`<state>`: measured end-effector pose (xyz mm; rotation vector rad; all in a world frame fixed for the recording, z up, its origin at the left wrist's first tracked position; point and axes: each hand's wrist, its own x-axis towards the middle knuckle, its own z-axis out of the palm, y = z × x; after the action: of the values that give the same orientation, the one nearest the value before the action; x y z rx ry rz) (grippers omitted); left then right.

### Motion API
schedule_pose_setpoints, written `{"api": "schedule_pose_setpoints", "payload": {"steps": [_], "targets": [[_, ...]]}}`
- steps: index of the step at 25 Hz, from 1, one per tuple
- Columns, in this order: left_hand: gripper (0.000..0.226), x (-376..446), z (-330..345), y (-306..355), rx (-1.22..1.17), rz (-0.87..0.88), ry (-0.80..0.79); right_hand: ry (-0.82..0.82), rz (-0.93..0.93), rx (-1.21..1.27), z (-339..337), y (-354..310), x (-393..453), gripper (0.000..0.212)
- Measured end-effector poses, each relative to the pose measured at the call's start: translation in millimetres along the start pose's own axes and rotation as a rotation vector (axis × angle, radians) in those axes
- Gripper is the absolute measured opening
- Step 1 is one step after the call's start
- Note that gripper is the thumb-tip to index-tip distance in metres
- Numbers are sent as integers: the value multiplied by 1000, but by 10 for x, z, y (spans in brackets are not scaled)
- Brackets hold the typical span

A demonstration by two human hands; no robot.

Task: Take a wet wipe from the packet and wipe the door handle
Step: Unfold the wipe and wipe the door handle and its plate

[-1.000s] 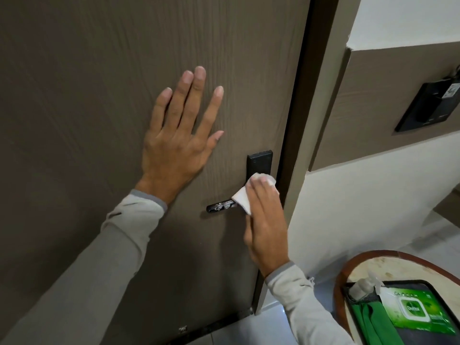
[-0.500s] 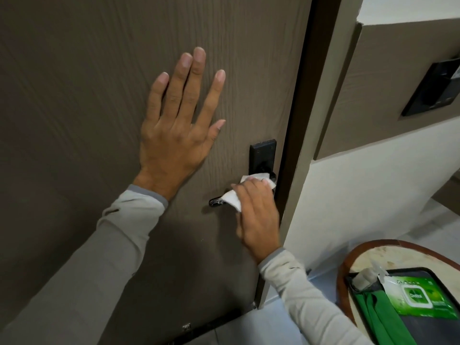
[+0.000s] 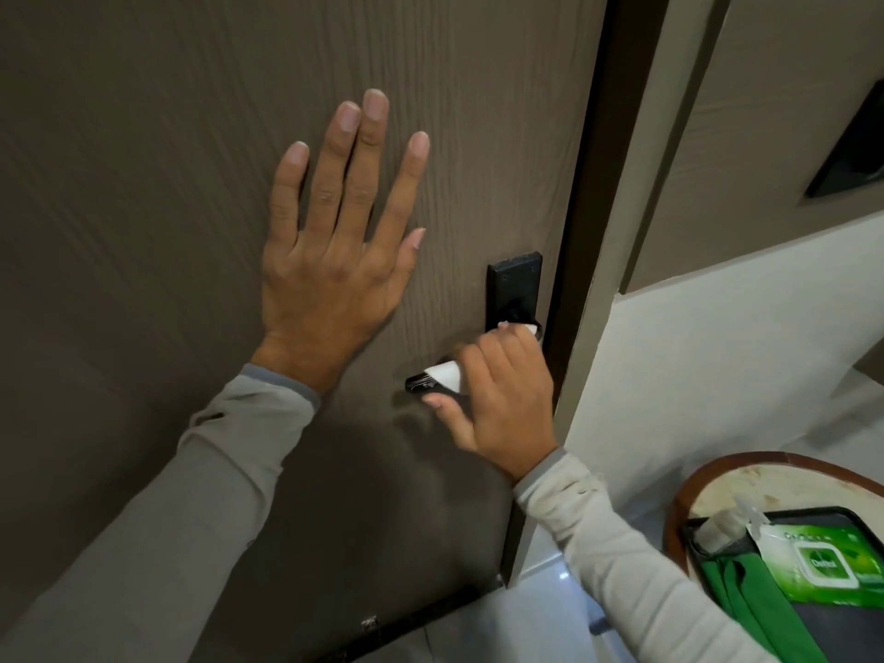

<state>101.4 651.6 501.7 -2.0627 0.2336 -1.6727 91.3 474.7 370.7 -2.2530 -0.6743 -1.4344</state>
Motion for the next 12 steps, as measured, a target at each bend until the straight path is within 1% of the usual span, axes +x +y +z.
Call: {"api": "schedule_pose_setpoints", "payload": {"steps": [4, 7, 9, 10, 12], "targets": [[56, -5, 0, 17, 1, -5, 7, -42, -21, 3, 164, -383, -221, 63], [57, -17, 17, 17, 6, -6, -1, -39, -40, -47, 249, -461, -394, 78], [57, -29, 16, -1, 14, 0, -7, -22, -71, -101, 269, -298, -458, 85], [57, -35, 16, -8, 16, 6, -10, -20, -51, -135, 263, -155, -456, 85], [58, -38, 20, -2, 21, 17, -21, 30, 120, -160, 279, 23, -430, 87]]}}
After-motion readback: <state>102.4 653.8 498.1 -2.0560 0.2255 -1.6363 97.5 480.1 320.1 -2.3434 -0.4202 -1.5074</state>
